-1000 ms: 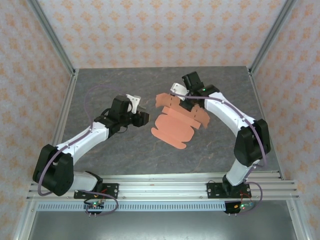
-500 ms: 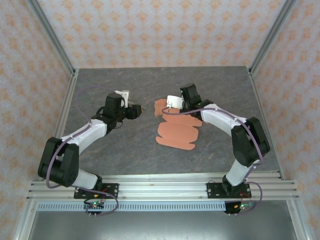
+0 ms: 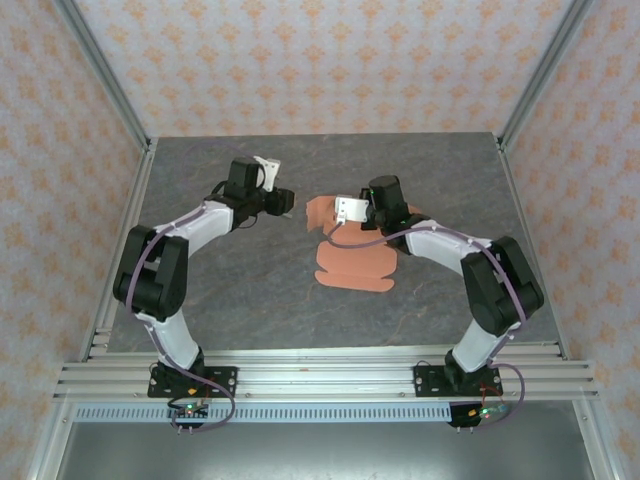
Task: Fold the paper box
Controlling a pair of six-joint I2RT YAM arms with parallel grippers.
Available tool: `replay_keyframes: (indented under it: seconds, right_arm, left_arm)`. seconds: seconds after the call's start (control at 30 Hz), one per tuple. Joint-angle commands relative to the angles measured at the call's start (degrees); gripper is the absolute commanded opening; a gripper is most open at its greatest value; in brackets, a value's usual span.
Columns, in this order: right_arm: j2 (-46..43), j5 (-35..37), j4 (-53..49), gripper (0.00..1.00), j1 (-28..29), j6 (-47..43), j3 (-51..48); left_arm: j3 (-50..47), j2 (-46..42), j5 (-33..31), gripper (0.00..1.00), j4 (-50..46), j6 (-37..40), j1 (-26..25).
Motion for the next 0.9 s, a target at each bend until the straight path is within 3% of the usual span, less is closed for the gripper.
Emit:
replay_keyframes:
  seconds: [0.0,0.13,0.33,0.63,0.87]
  right_arm:
    - [-2.7,-2.1,2.2,0.00,-0.8,0.4,-0.2]
    - [-3.5,-2.5,1.4,0.00,-1.1,1.2,-0.1]
    - [-4.3,-4.4,-2.0,0.00,-1.6,2.7,1.3]
    - [-4.6,-7.1,-6.0,0.00,-2.8,4.2,3.0]
    - [-3.3,-6.6,-4.6,0.00,-3.1,2.2,2.7]
  left_arm:
    - [3.4,3.4,4.8,0.48,-6.8,3.4,0.2]
    - [5.4,5.8,9.7,0.47,-8.7,5.1,0.2]
    - [7.9,9.6,11.5,0.46,-8.0,7.2,-0.6]
    - [12.6,13.5,25.3,0.44,-9.8,15.0,-1.2]
    - [14.9,14.8,27.3,0.44,-14.2,20.9,-3.1]
